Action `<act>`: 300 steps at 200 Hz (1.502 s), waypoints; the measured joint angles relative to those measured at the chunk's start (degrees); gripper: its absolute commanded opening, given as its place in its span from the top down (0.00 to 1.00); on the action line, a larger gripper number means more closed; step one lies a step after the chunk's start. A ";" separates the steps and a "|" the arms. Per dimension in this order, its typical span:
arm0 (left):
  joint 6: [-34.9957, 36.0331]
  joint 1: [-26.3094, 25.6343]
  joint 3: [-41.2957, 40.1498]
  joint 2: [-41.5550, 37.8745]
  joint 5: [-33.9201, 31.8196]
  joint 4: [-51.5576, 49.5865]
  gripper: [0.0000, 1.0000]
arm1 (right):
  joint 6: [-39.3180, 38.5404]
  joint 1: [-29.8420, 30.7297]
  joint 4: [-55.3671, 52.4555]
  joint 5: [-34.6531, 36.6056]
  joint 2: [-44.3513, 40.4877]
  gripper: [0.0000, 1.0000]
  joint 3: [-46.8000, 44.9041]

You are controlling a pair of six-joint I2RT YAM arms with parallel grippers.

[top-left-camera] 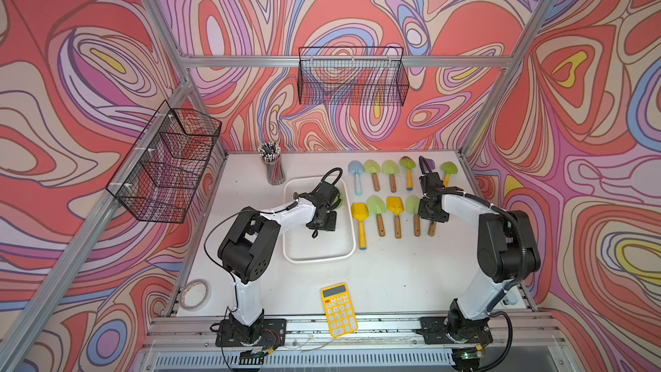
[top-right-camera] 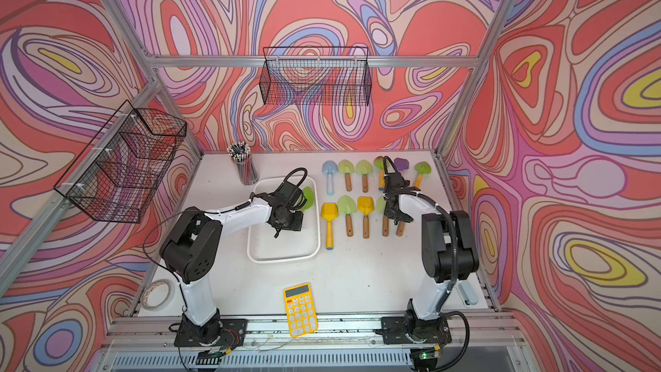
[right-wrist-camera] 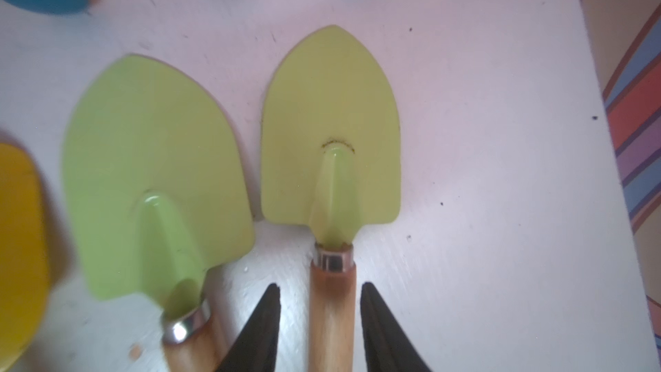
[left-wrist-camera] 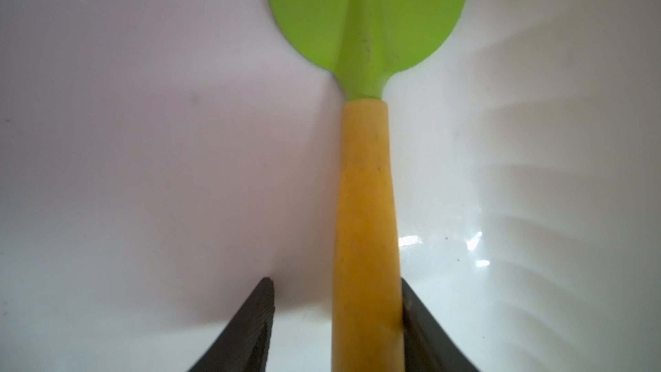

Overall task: Take the shovel out of the storage box
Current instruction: Pick up the shovel from the storage box, then place the shovel at the center of the board.

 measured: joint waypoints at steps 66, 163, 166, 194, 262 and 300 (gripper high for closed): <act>0.72 -1.49 2.23 0.02 -1.49 -1.29 0.89 | 1.33 1.14 4.26 -9.81 -13.09 0.63 -4.04; 0.63 -1.49 3.21 -1.77 -0.94 -4.37 1.00 | 2.64 6.23 9.94 -21.84 -14.93 0.63 -6.21; 0.55 -1.49 3.21 -2.19 -0.74 -4.35 1.00 | 2.78 6.47 10.25 -22.43 -15.04 0.63 -6.27; -0.70 -1.01 2.58 -7.76 2.80 -3.23 1.00 | 3.65 8.24 14.05 -29.33 -15.80 0.62 -6.78; -7.30 3.13 -3.39 -17.64 22.05 9.09 1.00 | 11.50 13.35 32.87 -50.56 -14.32 0.46 -11.91; -12.94 3.19 -8.33 -19.65 32.35 20.35 1.00 | 20.22 13.51 47.91 -58.64 -11.54 0.43 -13.92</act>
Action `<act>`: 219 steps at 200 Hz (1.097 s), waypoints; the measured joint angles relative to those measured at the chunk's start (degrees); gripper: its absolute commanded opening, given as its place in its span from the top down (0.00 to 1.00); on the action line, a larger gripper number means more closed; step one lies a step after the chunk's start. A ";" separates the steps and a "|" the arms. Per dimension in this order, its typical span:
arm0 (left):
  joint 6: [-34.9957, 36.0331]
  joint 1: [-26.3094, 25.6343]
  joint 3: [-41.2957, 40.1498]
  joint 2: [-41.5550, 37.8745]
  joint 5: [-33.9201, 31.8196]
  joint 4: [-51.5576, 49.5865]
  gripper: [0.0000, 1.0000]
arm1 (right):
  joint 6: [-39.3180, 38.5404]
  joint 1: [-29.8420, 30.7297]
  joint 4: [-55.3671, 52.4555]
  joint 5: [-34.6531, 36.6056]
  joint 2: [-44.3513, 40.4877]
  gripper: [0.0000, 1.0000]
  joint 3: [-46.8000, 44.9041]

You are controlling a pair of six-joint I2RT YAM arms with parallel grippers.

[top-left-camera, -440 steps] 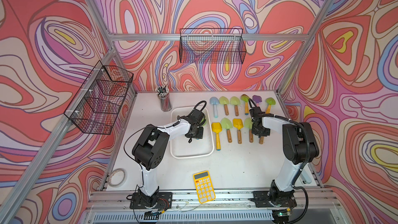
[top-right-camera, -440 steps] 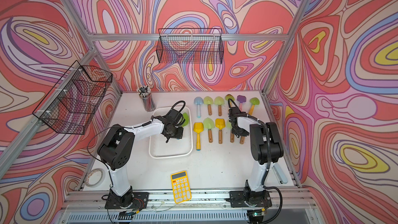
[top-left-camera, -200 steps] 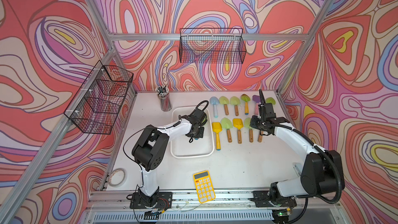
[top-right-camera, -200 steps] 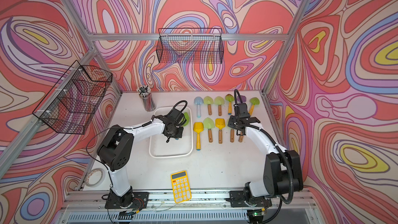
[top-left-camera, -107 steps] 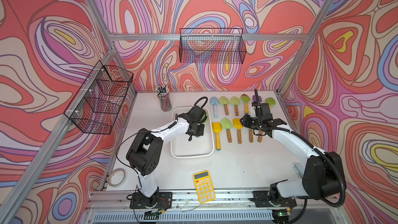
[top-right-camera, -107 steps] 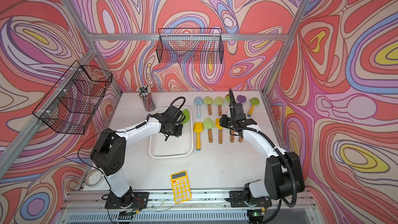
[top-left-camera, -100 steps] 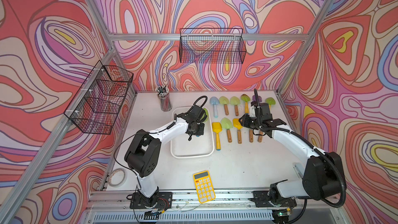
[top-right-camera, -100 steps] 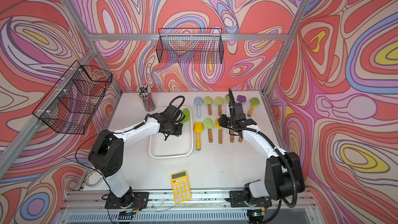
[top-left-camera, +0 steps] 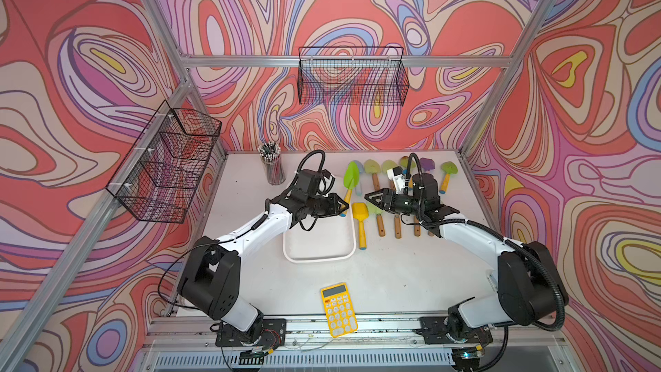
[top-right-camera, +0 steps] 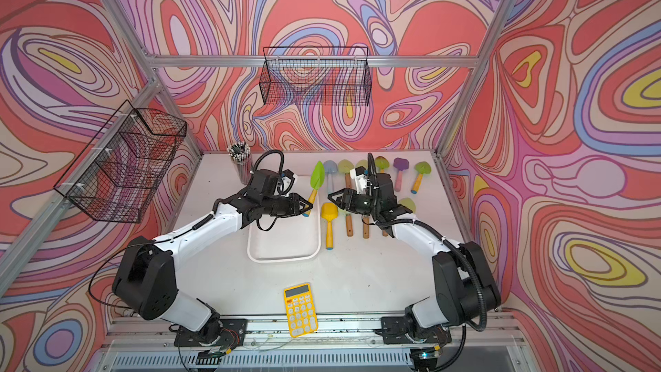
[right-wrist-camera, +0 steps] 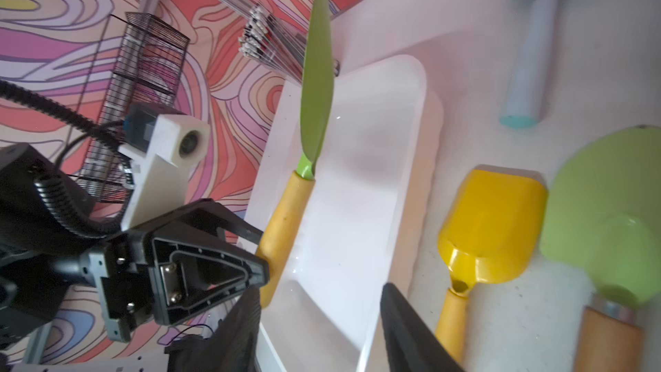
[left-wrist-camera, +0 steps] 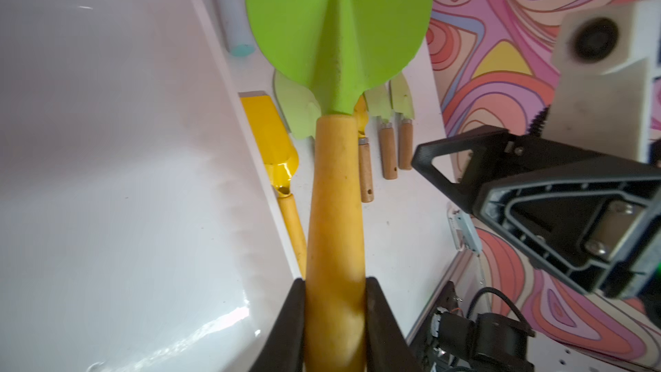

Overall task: Take the shovel out of the storage box
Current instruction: Place the shovel at the center of the board.

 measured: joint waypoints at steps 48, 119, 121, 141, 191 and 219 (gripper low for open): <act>-8.90 0.00 -4.72 -0.15 9.18 15.98 1.00 | 9.25 0.04 15.41 -5.92 3.98 0.43 -1.03; -17.29 0.00 -6.71 -0.11 15.30 30.38 1.00 | 15.67 0.04 27.39 -9.49 5.16 0.59 -1.03; -17.46 0.02 -6.78 -0.11 15.43 30.80 1.00 | 15.89 0.04 27.80 -9.53 5.22 0.59 -1.03; -19.37 0.02 -7.21 0.20 16.52 33.55 1.00 | 18.12 0.04 31.65 -10.29 6.03 0.61 -1.03; -21.51 0.02 -7.23 1.42 18.34 36.54 1.00 | 24.41 0.04 41.99 -11.89 9.92 0.70 -0.85; -20.79 0.11 -7.65 2.08 18.69 37.66 0.85 | 30.71 0.04 47.23 -12.72 12.31 0.84 -0.59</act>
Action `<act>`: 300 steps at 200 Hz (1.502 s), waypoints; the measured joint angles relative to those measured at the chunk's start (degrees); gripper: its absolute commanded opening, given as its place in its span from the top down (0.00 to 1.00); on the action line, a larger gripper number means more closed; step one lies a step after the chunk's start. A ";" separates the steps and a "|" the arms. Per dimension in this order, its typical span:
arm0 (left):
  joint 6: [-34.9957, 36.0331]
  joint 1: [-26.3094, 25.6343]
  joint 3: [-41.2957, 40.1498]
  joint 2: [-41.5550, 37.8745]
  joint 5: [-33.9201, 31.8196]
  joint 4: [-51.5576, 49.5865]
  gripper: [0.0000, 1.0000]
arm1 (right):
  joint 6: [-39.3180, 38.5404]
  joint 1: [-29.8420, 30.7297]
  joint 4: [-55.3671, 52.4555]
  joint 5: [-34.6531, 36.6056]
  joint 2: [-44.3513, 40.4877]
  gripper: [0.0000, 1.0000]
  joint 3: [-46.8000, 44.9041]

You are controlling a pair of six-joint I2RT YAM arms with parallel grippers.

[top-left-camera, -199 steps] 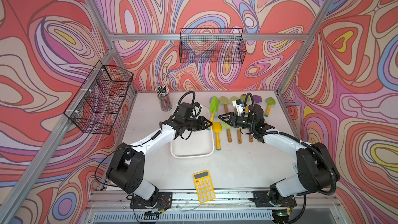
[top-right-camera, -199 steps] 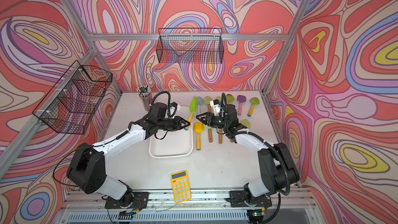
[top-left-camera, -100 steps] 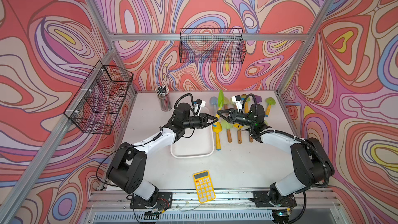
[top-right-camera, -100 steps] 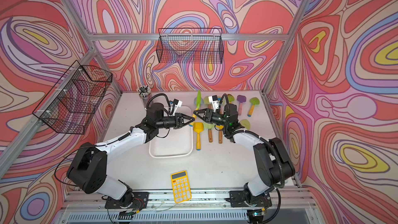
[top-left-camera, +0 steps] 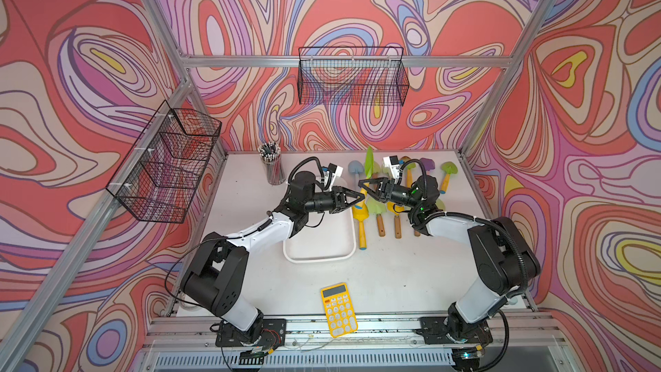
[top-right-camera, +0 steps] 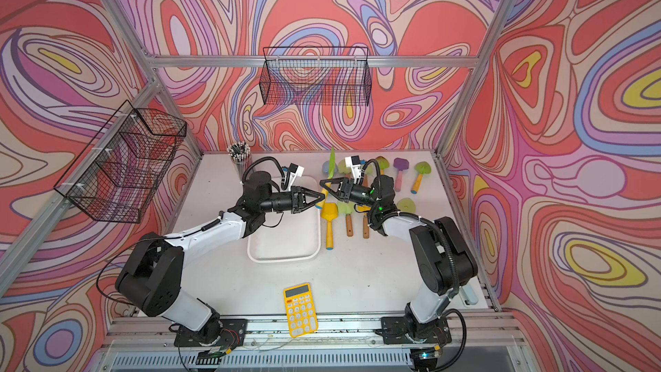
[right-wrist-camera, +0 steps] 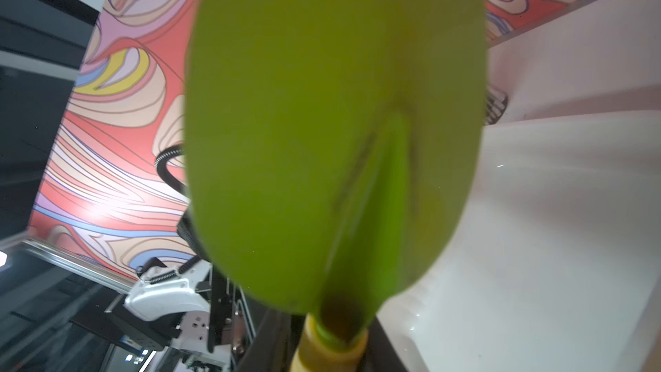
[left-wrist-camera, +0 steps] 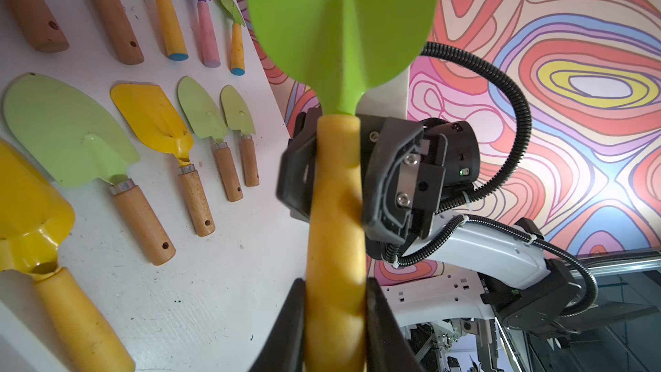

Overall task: Take the shovel out of the storage box
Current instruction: Place the shovel at the center of the board.

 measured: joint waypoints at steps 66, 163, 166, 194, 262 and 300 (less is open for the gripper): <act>4.59 3.26 -0.20 -1.77 -3.74 -8.09 0.48 | -7.23 -0.37 -12.61 0.61 -3.74 0.89 0.48; 23.21 7.98 2.08 -14.62 -36.92 -44.57 0.51 | -40.94 -10.29 -77.20 24.61 -11.91 0.90 18.95; 23.45 7.98 2.03 -14.93 -37.68 -45.03 0.51 | -41.70 -10.62 -79.01 26.10 -11.91 0.90 19.37; 25.31 8.09 1.38 -17.38 -44.44 -48.04 0.52 | -46.16 -12.83 -90.66 38.32 -10.93 0.90 22.18; 26.18 9.07 -6.21 -21.53 -54.66 -48.85 0.54 | -49.88 -17.14 -101.15 58.14 -3.78 0.89 22.93; 25.94 10.75 -8.85 -22.73 -56.33 -48.28 0.55 | -50.40 -22.77 -101.61 64.19 0.35 0.89 22.18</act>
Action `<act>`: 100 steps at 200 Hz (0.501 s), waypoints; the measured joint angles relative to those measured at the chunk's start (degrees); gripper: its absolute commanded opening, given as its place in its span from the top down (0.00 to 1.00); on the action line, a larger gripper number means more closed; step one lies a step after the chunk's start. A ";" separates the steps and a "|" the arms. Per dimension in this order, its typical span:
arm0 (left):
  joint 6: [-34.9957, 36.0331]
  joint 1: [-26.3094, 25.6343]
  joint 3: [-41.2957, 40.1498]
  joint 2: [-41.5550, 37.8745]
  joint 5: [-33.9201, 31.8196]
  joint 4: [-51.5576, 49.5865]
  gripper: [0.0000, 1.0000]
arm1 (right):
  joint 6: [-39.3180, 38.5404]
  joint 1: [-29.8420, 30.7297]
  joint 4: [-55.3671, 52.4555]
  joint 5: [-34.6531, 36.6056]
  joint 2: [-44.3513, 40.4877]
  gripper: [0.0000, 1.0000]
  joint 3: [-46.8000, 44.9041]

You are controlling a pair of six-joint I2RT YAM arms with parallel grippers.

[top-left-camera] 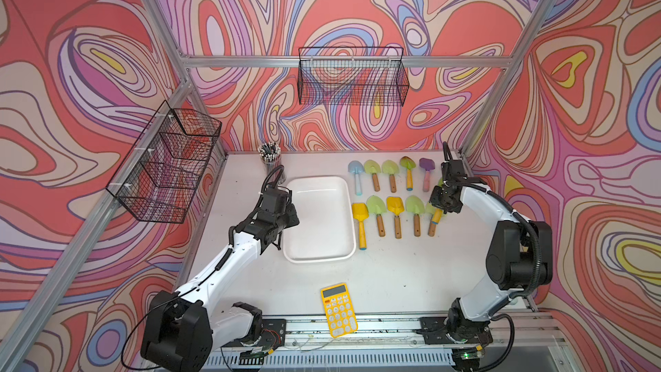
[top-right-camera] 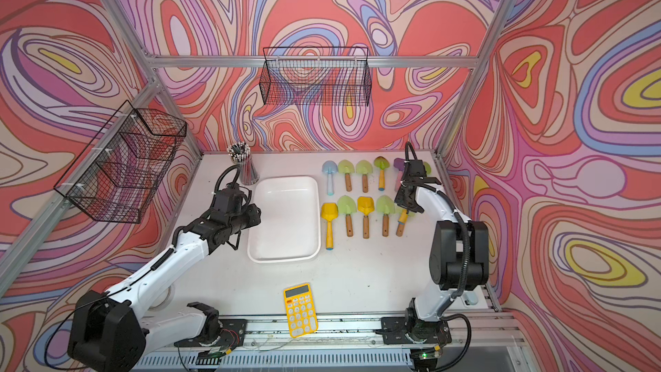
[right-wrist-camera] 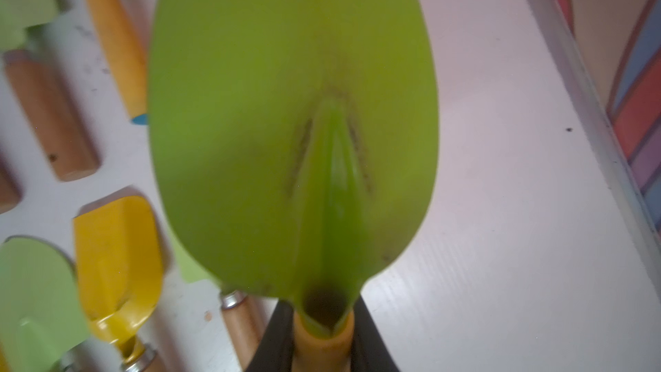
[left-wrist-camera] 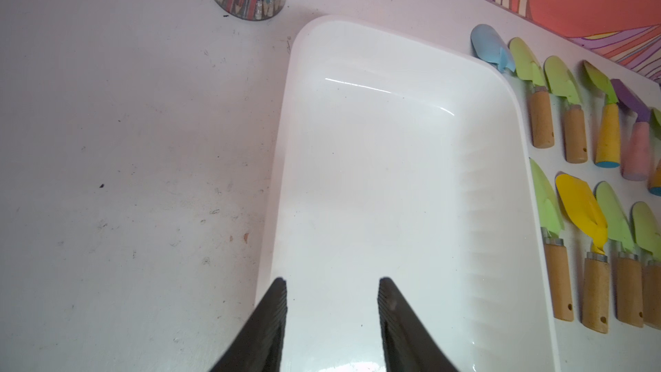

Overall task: Take the shovel out of the storage box
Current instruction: Place the shovel at the center of the board.

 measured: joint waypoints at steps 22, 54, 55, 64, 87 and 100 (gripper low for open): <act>-0.24 0.33 -0.98 -0.76 -0.22 0.15 0.55 | -0.20 -2.29 0.04 2.54 2.19 0.89 -0.57; -0.48 0.35 -0.98 -1.31 0.00 0.20 0.55 | -0.79 -3.58 -0.09 5.68 6.84 0.88 0.04; -0.48 0.33 -0.98 -1.38 0.00 0.20 0.55 | -0.81 -3.63 -0.09 5.79 7.13 0.88 0.09; -0.46 0.35 -0.98 -1.75 -0.04 0.20 0.55 | -0.94 -3.89 -0.11 6.29 8.68 0.88 0.24; -0.46 0.35 -1.07 -2.75 -0.48 0.22 0.55 | -1.22 -4.26 -0.15 6.88 11.39 0.88 0.24; -0.46 0.35 -1.33 -2.95 -0.50 0.31 0.55 | -1.25 -4.46 -0.07 7.30 11.76 0.86 0.44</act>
